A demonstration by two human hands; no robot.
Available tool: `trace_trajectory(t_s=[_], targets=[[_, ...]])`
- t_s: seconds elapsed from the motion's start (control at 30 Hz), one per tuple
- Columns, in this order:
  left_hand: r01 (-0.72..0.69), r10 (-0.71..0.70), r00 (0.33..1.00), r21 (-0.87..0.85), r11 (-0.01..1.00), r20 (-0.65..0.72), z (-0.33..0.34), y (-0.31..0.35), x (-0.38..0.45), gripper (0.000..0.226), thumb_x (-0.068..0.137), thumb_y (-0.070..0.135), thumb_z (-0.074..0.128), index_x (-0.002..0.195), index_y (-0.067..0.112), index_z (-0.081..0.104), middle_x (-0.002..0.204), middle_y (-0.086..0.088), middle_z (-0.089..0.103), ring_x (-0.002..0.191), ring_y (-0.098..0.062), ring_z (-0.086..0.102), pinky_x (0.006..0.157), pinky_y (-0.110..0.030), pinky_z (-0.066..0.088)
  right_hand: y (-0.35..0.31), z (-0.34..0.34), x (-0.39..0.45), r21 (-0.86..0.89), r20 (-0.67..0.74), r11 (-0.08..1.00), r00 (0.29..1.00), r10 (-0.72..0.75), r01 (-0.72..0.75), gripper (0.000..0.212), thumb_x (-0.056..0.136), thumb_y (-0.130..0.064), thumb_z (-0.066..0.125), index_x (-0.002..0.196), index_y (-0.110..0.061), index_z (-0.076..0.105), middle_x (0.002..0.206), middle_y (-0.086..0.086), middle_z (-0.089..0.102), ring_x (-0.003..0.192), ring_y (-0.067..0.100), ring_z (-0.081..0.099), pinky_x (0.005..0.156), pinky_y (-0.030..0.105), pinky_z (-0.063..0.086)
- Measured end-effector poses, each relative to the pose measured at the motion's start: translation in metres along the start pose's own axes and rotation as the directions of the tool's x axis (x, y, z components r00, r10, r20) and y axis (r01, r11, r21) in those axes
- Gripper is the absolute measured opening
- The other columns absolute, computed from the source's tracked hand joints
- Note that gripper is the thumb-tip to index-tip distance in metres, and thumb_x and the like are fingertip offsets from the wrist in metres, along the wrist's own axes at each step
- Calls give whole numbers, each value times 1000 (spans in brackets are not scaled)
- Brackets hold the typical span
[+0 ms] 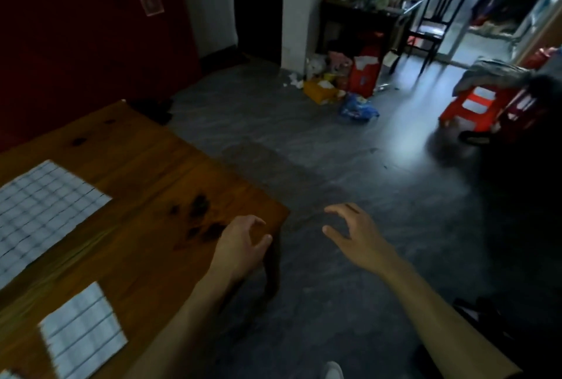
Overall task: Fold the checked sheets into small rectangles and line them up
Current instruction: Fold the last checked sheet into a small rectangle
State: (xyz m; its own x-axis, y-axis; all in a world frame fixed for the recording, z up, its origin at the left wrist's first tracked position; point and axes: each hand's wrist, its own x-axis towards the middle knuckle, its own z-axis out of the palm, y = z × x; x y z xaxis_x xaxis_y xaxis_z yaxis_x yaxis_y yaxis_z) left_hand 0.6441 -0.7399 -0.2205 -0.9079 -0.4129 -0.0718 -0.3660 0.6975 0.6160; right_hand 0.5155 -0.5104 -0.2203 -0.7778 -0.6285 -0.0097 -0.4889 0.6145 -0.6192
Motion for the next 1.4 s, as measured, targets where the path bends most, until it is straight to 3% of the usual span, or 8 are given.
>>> trace_trajectory(t_s=[0.17, 0.33, 0.43, 0.63, 0.8, 0.97, 1.13, 1.4], targets=[[-83, 80, 995, 65, 994, 57, 55, 85, 45, 34, 88, 37, 68, 118, 22, 60, 121, 0, 58, 111, -15, 54, 96, -28, 43, 84, -66, 14, 3, -9, 999, 999, 38, -38, 46, 94, -45, 58, 133, -22, 51, 129, 2, 53, 120, 22, 51, 100, 42, 46], [-195, 190, 981, 182, 964, 43, 80, 125, 77, 34, 91, 44, 60, 121, 26, 59, 126, 4, 58, 116, -14, 51, 100, -30, 41, 127, -106, 37, -57, -20, 998, 1000, -17, 16, 54, 85, -65, 47, 125, -30, 59, 124, -5, 55, 114, 17, 54, 97, 39, 48], [-215, 209, 977, 247, 945, 50, 87, 133, 104, 39, 93, 50, 54, 126, 29, 55, 132, 6, 54, 121, -15, 48, 104, -36, 41, 139, -121, 59, -101, -28, 995, 999, -17, 15, 59, 82, -68, 44, 126, -31, 58, 125, -5, 54, 116, 18, 52, 100, 39, 45], [-158, 142, 987, 270, 950, 75, 105, 132, 183, 47, 93, 55, 48, 133, 30, 51, 140, 2, 50, 128, -18, 45, 110, -37, 34, 164, -143, 122, -161, -25, 986, 998, -57, 52, 65, 78, -71, 45, 127, -31, 59, 133, -5, 51, 125, 18, 47, 102, 39, 44], [-115, 111, 993, 224, 968, 32, 111, 131, 273, 53, 94, 58, 46, 140, 32, 46, 151, -2, 39, 135, -22, 40, 113, -39, 34, 174, -160, 211, -245, 37, 966, 997, -69, 76, 66, 83, -67, 56, 138, -33, 49, 150, -5, 36, 141, 17, 31, 112, 38, 30], [-17, 20, 999, 68, 998, -43, 94, 124, 353, 54, 94, 54, 49, 143, 31, 44, 155, -2, 36, 141, -19, 33, 117, -35, 25, 163, -171, 316, -293, 91, 948, 990, -103, 126, 62, 88, -59, 57, 142, -32, 45, 151, -7, 35, 141, 15, 29, 112, 31, 25], [75, -68, 993, 68, 995, -100, 59, 102, 407, 57, 93, 55, 50, 144, 32, 43, 156, 0, 34, 142, -20, 32, 117, -37, 27, 144, -160, 407, -198, 125, 960, 977, -174, 196, 62, 90, -56, 56, 144, -30, 41, 150, -7, 36, 139, 14, 30, 113, 34, 31], [205, -197, 964, 27, 978, -179, 17, 51, 470, 64, 91, 50, 57, 148, 32, 34, 147, 2, 44, 131, -20, 43, 109, -36, 38, 120, -109, 540, -85, 249, 949, 929, -274, 303, 58, 91, -50, 59, 143, -30, 42, 150, -7, 35, 140, 13, 28, 111, 27, 27]])
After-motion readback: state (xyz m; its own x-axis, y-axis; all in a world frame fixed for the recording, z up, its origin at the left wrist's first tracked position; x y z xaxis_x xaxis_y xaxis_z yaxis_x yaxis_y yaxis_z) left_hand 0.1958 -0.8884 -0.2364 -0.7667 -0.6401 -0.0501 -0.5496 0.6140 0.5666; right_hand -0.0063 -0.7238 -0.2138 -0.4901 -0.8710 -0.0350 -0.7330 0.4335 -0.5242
